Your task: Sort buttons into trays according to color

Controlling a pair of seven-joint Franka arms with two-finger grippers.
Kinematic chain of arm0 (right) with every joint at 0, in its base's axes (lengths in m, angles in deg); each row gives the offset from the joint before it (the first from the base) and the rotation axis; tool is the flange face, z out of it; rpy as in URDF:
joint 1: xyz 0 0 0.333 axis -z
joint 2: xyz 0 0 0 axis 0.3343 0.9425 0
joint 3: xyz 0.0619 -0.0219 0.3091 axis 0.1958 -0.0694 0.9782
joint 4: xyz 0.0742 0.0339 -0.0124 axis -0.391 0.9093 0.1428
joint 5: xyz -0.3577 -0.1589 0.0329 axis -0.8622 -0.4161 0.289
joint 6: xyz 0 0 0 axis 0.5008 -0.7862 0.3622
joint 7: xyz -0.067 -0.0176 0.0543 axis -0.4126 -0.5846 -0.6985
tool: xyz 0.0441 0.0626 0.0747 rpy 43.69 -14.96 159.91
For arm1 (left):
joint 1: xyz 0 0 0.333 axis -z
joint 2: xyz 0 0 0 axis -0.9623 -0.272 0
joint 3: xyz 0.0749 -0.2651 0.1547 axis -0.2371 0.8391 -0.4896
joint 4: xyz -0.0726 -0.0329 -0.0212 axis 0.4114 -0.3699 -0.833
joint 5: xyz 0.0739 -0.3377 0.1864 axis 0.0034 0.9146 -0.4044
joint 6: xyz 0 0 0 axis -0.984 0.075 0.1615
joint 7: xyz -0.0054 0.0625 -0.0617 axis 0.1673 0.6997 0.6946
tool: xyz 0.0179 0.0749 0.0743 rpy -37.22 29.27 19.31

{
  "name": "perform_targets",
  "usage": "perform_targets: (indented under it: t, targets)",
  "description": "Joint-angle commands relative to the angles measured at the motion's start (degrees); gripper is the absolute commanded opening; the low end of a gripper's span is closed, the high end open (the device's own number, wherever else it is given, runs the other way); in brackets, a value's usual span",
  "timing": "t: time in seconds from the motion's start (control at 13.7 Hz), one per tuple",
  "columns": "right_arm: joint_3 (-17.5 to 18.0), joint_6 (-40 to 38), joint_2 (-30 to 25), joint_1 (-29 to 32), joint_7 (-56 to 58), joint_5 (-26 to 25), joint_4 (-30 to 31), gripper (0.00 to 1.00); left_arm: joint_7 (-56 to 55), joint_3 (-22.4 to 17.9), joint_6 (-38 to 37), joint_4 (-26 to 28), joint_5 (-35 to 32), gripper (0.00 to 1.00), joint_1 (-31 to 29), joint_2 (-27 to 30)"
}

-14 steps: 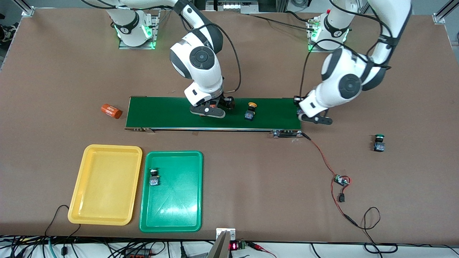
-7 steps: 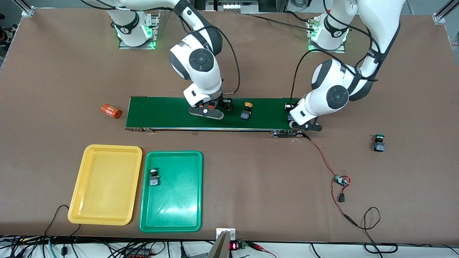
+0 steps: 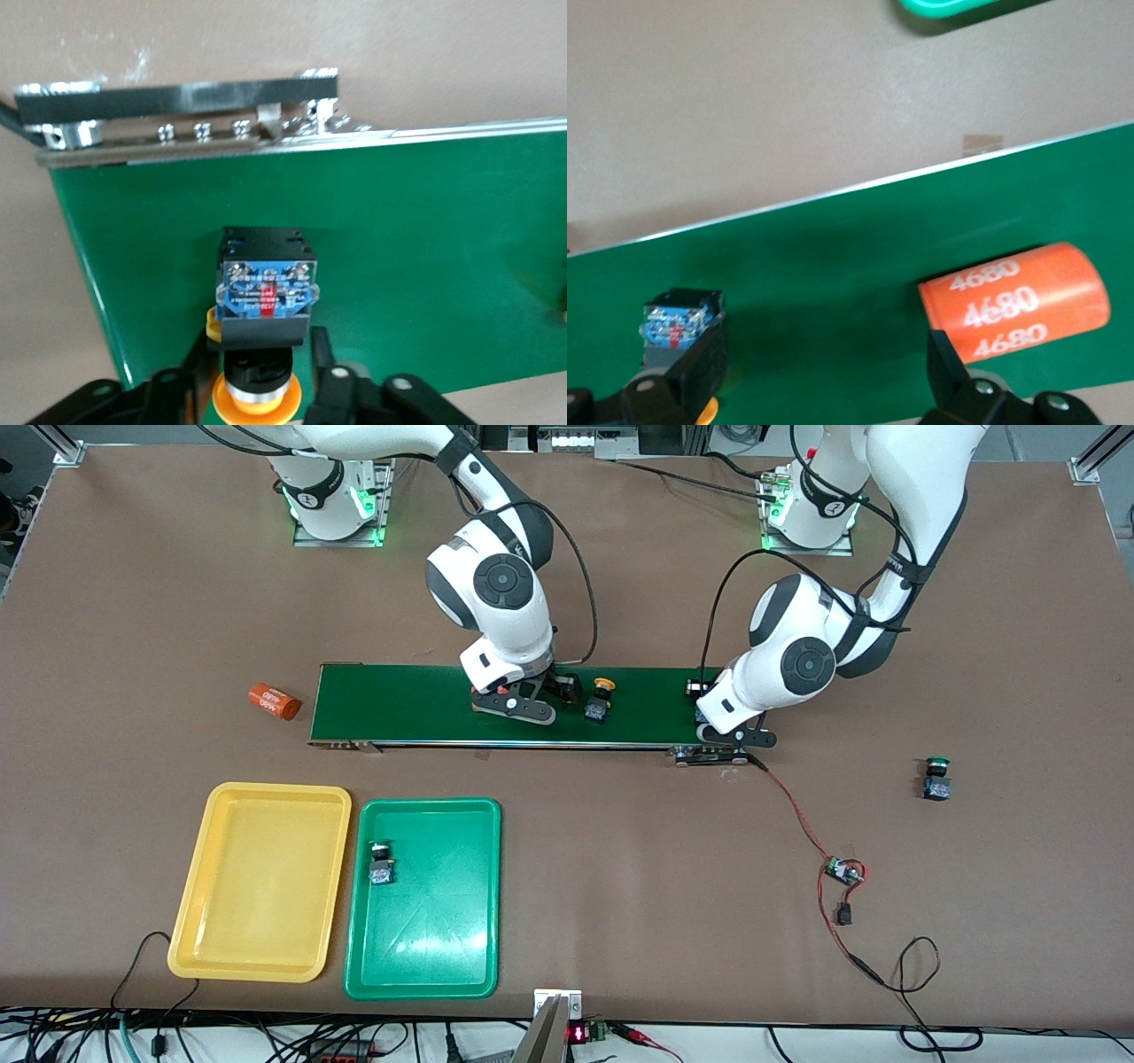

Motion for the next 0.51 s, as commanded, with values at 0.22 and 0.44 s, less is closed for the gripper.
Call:
perform_targets:
  t: [0.22, 0.44]
  targets:
    - [0.0, 0.8, 0.9, -3.1, -0.2, -3.4, 0.4, 1.0, -0.1, -1.3, -2.8, -1.1, 0.3, 1.0, -8.6, 8.3]
    - [0.0, 0.8, 1.0, -3.3, 0.6, -4.1, 0.4, 1.0, 5.2, -2.3, -3.6, -1.4, -6.8, 1.0, -16.4, 7.9]
